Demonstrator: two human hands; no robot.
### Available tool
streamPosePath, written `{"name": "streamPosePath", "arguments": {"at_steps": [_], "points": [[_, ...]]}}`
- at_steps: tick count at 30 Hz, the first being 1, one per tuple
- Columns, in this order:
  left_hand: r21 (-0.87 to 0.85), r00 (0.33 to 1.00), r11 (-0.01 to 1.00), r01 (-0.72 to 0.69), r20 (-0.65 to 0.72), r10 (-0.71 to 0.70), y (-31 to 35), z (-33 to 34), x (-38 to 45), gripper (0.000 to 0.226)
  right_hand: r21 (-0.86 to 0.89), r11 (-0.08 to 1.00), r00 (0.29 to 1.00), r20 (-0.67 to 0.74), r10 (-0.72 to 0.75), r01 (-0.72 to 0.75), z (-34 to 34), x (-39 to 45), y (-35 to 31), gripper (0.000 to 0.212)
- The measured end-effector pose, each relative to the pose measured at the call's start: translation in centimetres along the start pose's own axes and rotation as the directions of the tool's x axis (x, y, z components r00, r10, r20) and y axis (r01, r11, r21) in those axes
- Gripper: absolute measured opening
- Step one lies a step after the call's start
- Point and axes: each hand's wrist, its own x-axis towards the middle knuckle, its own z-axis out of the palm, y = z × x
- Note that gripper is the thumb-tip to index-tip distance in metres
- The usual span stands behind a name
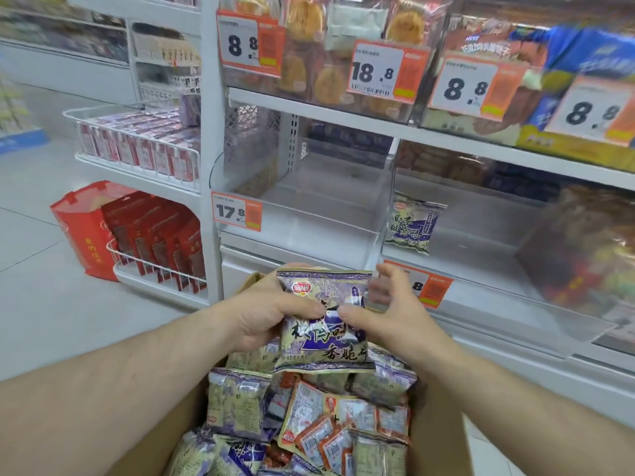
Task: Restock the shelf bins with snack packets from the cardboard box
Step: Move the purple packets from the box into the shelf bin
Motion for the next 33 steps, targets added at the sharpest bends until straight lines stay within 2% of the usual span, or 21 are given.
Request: {"name": "streamPosePath", "arguments": {"at_steps": [1,2,4,6,8,9,13,15,17,19,20,21,23,26,29,33], "points": [[-0.001,0.999,1.000,-0.019,0.031,0.019,0.5,0.5,-0.2,0.035,0.110,0.990,0.990,0.120,0.071,-0.084,-0.4,0.2,-0.2,0.121],[-0.011,0.997,0.999,-0.034,0.064,0.035,1.0,1.1,-0.3,0.038,0.180,0.975,0.973,0.211,0.092,-0.131,-0.7,0.3,-0.2,0.121],[-0.048,0.995,0.998,-0.037,0.089,0.042,1.8,2.1,-0.5,0.036,0.244,0.957,0.957,0.275,0.090,-0.160,-1.5,0.4,-0.4,0.098],[-0.077,0.995,0.996,-0.040,0.092,0.047,2.7,3.3,-0.5,0.024,0.307,0.936,0.953,0.291,0.080,-0.172,-2.4,0.4,-0.9,0.078],[-0.037,0.998,0.999,-0.032,0.054,0.034,3.7,4.7,-0.5,0.013,0.363,0.907,0.946,0.310,0.098,-0.213,-3.9,0.6,-1.4,0.062],[-0.011,1.000,1.000,-0.023,0.018,0.023,4.3,5.4,-0.1,0.016,0.376,0.896,0.942,0.315,0.115,-0.235,-4.6,0.7,-1.7,0.057],[0.082,0.999,0.997,0.006,-0.045,-0.002,6.3,8.2,2.4,0.063,0.405,0.870,0.949,0.254,0.186,-0.279,-8.0,0.8,-2.9,0.032],[0.103,1.000,0.995,-0.010,-0.023,0.012,7.7,9.5,4.0,0.059,0.452,0.855,0.963,0.192,0.187,-0.256,-10.1,1.2,-3.7,0.022],[0.114,0.995,0.989,-0.099,-0.021,0.102,9.0,10.6,5.7,0.032,0.500,0.834,0.972,0.125,0.197,-0.233,-12.4,2.0,-4.4,0.021],[0.162,0.968,0.966,-0.203,-0.118,0.223,9.9,10.9,7.5,0.020,0.539,0.820,0.978,0.038,0.206,-0.194,-14.6,3.7,-4.6,0.022],[0.261,0.943,0.935,-0.241,-0.164,0.289,9.8,10.7,8.7,0.020,0.532,0.826,0.974,-0.009,0.225,-0.186,-15.5,4.8,-4.5,0.022],[0.395,0.918,0.884,-0.249,-0.195,0.345,9.5,10.5,9.9,0.030,0.509,0.839,0.967,-0.049,0.250,-0.191,-16.2,6.0,-4.2,0.022],[0.620,0.894,0.752,-0.224,-0.177,0.413,8.4,10.2,11.2,0.050,0.446,0.861,0.945,-0.088,0.315,-0.245,-16.9,9.1,-2.7,0.026],[0.717,0.914,0.661,-0.221,-0.085,0.397,6.3,10.0,12.5,0.052,0.311,0.884,0.919,-0.072,0.388,-0.349,-16.7,13.6,0.2,0.050],[0.792,0.889,0.581,-0.187,-0.115,0.442,5.3,9.8,13.3,0.048,0.246,0.907,0.917,-0.124,0.379,-0.341,-15.4,16.3,1.8,0.044],[0.804,0.882,0.566,-0.180,-0.123,0.455,5.3,9.7,13.6,0.047,0.095,0.938,0.895,-0.280,0.348,-0.335,-13.6,17.9,3.4,0.055]]}}
